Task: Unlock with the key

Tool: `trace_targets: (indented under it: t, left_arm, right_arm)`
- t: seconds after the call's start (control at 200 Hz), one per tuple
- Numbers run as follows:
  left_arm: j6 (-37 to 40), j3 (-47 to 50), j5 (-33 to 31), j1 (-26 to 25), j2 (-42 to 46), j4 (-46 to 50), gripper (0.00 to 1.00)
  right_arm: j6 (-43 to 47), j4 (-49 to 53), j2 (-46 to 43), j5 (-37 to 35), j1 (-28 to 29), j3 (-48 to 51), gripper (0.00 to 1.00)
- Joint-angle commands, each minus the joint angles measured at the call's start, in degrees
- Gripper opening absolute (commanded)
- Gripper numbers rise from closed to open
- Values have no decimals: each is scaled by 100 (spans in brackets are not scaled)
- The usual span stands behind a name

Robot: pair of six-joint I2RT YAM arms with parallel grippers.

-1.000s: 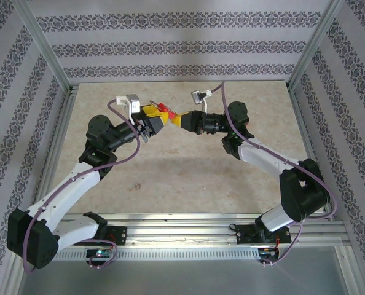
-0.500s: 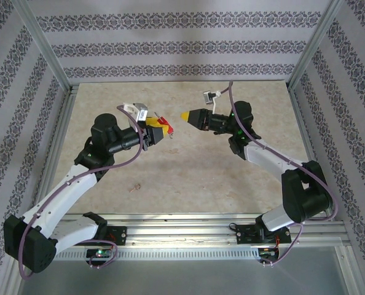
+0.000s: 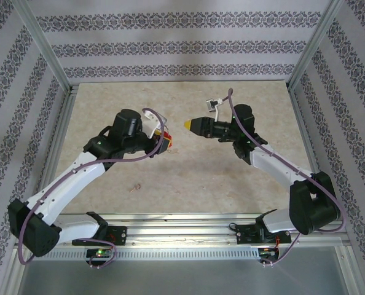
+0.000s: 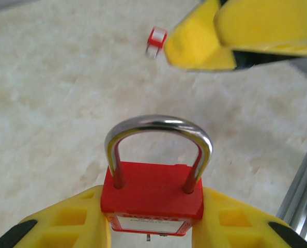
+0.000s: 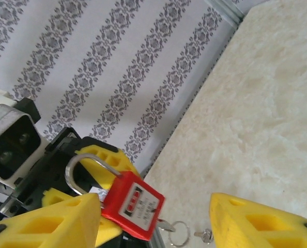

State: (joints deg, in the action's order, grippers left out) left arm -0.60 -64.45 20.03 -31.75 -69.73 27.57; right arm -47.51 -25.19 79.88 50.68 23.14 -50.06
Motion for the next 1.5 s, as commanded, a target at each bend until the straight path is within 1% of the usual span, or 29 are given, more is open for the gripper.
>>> trace_targets:
  t: [0.0, 0.09, 0.235, 0.58, 0.759, 0.889, 1.244, 1.254, 1.309, 1.374, 1.419, 1.499]
  left_arm:
    - [366, -342, -607, -209, -233, 834, 0]
    - [377, -454, -803, -309, -413, 1025, 0]
    - [377, -472, -946, -409, -518, 1040, 0]
    - [362, -503, -897, -490, -585, 1004, 0]
    - [361, -503, -878, -567, -629, 1004, 0]
    - [359, -481, -839, -596, -635, 953, 0]
    - [394, -431, -617, -681, -626, 811, 0]
    - [394, -425, -611, -687, -620, 804, 0]
    - [394, -403, -591, -705, -608, 783, 0]
    - [379, -372, -555, -719, -578, 742, 0]
    - [355, -326, -541, -725, -544, 687, 0]
    - [279, -215, -606, -728, -436, 547, 0]
  right_arm:
    - [410, 319, -46, -174, 322, -80, 56]
    - [501, 493, -90, -331, 521, -100, 53]
    - [697, 803, -168, -499, 767, -77, 49]
    - [760, 840, -111, -869, 1152, -30, 41]
    - [680, 633, -70, -1006, 1259, 19, 39]
    - [691, 683, -4, -1055, 1314, -47, 36]
    - [655, 709, 124, -1314, 1347, 5, 19]
    - [655, 709, 135, -1315, 1350, 5, 16]
    - [631, 693, 147, -1327, 1354, 14, 11]
    - [607, 690, 122, -1366, 1358, 8, 7]
    - [598, 712, 97, -1389, 1354, -7, 0]
    - [593, 821, 17, -1453, 1358, -55, 0]
